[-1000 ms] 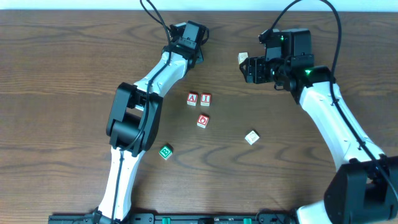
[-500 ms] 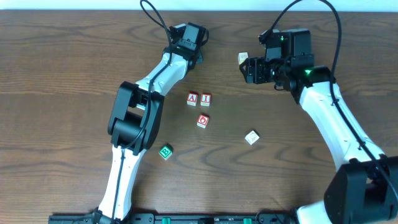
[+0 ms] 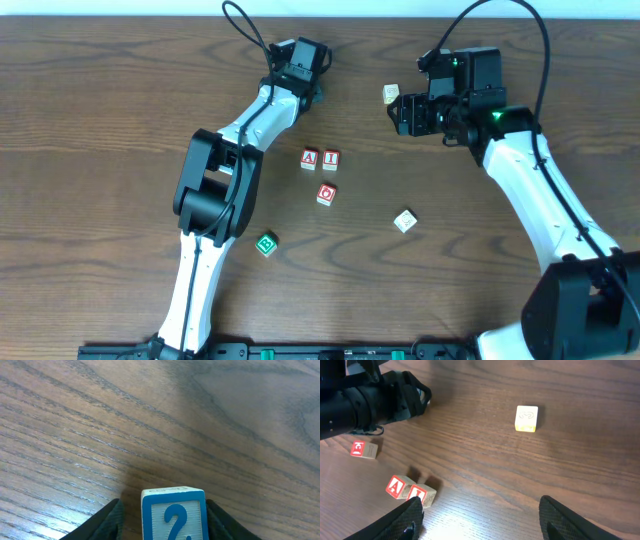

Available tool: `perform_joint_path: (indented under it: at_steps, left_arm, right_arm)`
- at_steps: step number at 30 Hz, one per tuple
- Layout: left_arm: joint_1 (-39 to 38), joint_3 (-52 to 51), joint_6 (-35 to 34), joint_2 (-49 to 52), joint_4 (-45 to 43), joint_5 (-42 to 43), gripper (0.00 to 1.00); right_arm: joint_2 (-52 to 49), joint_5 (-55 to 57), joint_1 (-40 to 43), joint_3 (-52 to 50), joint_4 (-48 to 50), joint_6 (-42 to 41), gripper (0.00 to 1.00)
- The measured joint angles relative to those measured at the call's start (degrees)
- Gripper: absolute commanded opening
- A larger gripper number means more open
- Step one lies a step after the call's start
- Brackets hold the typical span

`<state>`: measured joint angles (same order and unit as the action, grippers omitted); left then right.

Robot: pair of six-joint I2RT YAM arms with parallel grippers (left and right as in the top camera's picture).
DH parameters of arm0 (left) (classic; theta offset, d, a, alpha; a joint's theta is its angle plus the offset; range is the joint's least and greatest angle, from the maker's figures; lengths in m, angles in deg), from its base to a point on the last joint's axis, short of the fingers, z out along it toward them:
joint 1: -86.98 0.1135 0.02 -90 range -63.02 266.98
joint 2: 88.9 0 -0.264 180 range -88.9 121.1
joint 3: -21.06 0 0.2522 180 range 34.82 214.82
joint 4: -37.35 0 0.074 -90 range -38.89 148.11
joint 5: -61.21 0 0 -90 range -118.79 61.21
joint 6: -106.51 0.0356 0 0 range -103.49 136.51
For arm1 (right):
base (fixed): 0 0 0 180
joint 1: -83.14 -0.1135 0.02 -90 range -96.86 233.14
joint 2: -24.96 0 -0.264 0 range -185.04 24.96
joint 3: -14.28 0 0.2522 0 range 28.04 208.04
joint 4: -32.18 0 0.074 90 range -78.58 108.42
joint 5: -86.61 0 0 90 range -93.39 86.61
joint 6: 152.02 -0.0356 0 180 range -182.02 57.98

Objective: Spell out Ai2
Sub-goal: 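Lift the blue 2 block and carry it right of the I block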

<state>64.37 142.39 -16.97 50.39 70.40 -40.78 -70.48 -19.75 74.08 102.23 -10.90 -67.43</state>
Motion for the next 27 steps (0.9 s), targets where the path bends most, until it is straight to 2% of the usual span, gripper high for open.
perform_joint_path:
  at_steps: [2, 8, 14, 19, 22, 27]
  left_arm:
    - [0.0, 0.0, 0.1, 0.0, 0.0, 0.0, 0.41]
    - [0.0, 0.0, -0.3, 0.0, 0.0, 0.0, 0.34]
    - [0.0, 0.0, -0.2, 0.0, -0.1, 0.0, 0.32]
    - [0.0, 0.0, -0.2, 0.0, -0.1, 0.0, 0.29]
    - [0.0, 0.0, -0.2, 0.0, -0.1, 0.0, 0.26]
    - [0.0, 0.0, -0.2, 0.0, -0.1, 0.0, 0.22]
  right_arm:
    - [0.0, 0.0, 0.0, 0.0, 0.0, 0.0, 0.73]
    - [0.6, 0.0, 0.4, 0.7, -2.3, 0.1, 0.75]
    - [9.6, 0.1, 1.5, 3.8, -12.8, 1.7, 0.78]
    - [22.2, 2.2, 3.1, 5.2, -24.1, 3.1, 0.87]
    - [28.0, 4.5, 3.8, 5.4, -31.2, 3.4, 0.96]
    - [33.1, 8.5, 4.0, 3.9, -41.8, 3.8, 0.99]
